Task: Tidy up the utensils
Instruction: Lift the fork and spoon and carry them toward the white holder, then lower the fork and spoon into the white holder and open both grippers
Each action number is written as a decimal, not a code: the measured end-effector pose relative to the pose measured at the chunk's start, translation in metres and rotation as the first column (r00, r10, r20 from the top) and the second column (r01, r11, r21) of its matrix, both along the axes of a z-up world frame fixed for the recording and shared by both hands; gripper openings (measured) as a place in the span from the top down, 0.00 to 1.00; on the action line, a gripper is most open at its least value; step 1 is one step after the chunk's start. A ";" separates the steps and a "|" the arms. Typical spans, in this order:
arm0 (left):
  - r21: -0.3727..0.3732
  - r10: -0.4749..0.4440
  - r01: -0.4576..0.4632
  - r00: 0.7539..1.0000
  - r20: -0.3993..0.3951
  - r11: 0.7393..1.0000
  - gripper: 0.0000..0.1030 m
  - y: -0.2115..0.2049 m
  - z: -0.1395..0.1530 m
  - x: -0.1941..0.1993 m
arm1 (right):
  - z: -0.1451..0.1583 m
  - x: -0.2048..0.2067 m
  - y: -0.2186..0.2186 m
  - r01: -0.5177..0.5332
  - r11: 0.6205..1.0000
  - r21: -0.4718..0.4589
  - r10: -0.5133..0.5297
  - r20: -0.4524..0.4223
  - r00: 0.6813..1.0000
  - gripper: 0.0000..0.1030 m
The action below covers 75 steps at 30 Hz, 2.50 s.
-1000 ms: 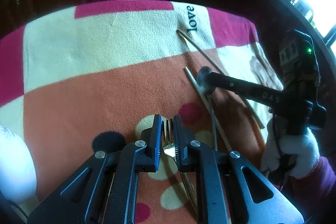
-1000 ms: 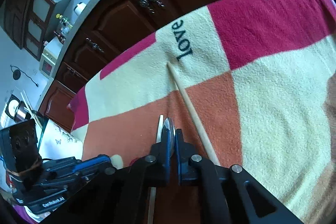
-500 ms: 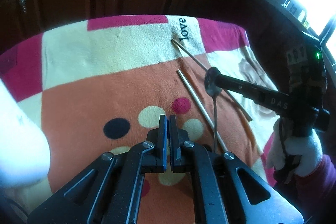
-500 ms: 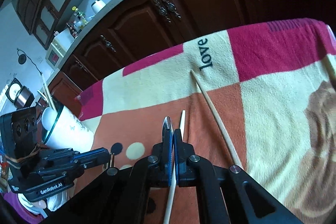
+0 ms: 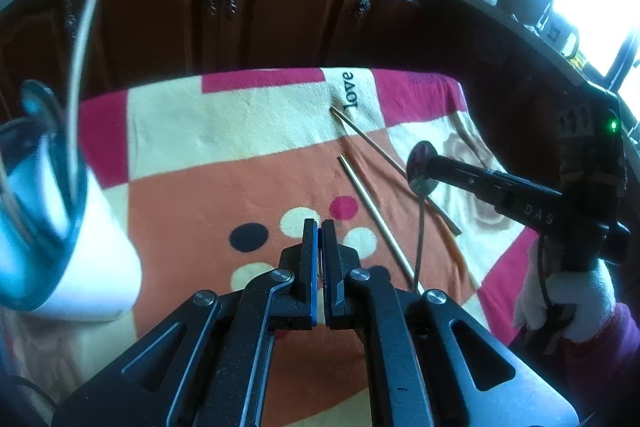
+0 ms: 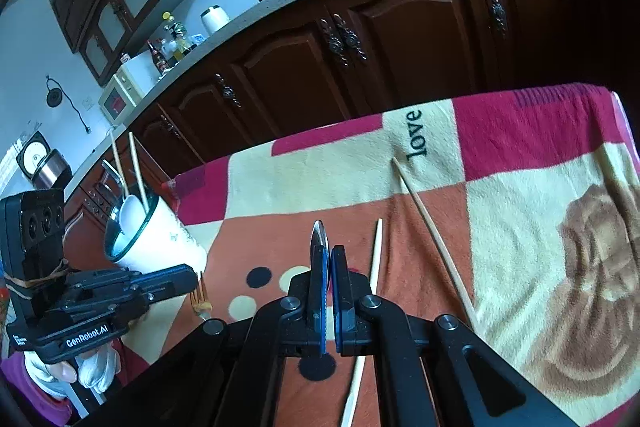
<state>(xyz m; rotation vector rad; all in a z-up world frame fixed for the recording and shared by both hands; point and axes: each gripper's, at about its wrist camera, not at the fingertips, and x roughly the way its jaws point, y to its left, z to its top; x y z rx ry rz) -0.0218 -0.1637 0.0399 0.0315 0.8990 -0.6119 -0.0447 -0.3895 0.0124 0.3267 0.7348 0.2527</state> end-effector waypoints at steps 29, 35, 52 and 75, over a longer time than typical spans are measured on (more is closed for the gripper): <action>-0.050 0.138 -0.134 0.985 0.106 0.990 1.00 0.082 0.071 -0.032 | 0.076 -0.023 0.069 -0.099 0.994 -0.056 0.105 0.125 0.987 0.98; -0.087 0.179 -0.168 0.975 0.135 0.982 1.00 0.114 0.103 -0.032 | 0.098 -0.020 0.096 -0.135 0.988 -0.068 0.145 0.161 0.976 0.98; -0.034 0.366 -0.372 0.888 0.277 0.928 1.00 0.201 0.148 0.001 | 0.156 0.029 0.184 -0.116 0.989 -0.092 0.138 0.287 0.948 0.98; 0.084 0.352 -0.379 0.906 0.236 0.921 1.00 0.201 0.084 0.029 | 0.135 0.096 0.267 -0.026 0.949 -0.314 0.164 0.420 0.893 0.98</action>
